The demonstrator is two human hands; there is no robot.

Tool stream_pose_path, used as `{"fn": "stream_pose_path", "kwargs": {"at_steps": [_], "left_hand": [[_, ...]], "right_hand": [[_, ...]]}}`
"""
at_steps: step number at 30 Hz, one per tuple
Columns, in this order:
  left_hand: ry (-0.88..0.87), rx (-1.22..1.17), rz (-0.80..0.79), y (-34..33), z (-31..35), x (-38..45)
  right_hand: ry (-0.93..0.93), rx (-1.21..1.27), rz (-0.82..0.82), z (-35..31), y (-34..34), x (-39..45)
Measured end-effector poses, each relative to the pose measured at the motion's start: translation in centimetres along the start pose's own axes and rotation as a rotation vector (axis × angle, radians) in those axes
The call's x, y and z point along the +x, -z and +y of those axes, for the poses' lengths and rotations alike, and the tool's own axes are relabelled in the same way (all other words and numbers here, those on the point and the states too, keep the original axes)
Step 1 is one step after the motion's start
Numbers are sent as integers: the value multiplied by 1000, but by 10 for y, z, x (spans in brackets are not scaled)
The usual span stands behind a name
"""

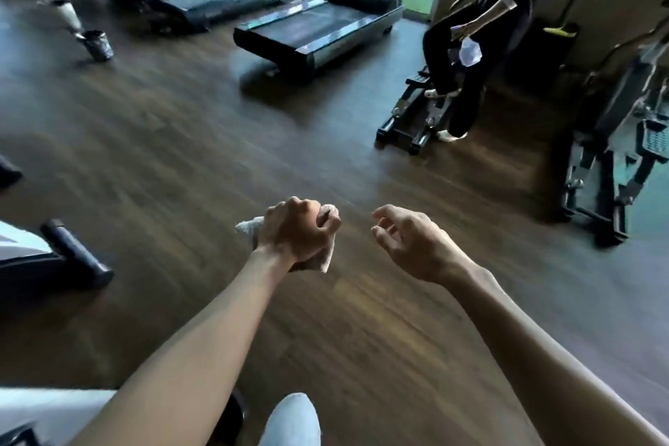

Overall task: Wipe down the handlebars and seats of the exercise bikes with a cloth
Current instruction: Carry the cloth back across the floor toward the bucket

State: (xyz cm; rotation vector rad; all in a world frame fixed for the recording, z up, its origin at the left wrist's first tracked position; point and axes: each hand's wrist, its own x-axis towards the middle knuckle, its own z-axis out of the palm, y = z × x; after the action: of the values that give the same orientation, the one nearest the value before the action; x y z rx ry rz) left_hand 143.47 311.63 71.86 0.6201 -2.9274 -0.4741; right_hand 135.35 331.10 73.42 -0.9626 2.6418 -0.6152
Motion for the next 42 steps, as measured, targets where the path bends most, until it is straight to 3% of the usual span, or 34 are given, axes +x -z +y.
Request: {"fn": "stream_pose_path", "kwargs": {"at_steps": [11,26,34,42], "left_hand": [[348,76,30,34,-158,210],[539,110,20,64,-330,507],[687,46,39,92,-416,664],[684,89,69,117,-527,827]], "right_hand": [[299,-264,-131,-63,-37,318],[521,-375,-155,-146,-90,695],[630,-400,-242,-196,-85,894],[666,-347,-227,-259,-92,1097]]}}
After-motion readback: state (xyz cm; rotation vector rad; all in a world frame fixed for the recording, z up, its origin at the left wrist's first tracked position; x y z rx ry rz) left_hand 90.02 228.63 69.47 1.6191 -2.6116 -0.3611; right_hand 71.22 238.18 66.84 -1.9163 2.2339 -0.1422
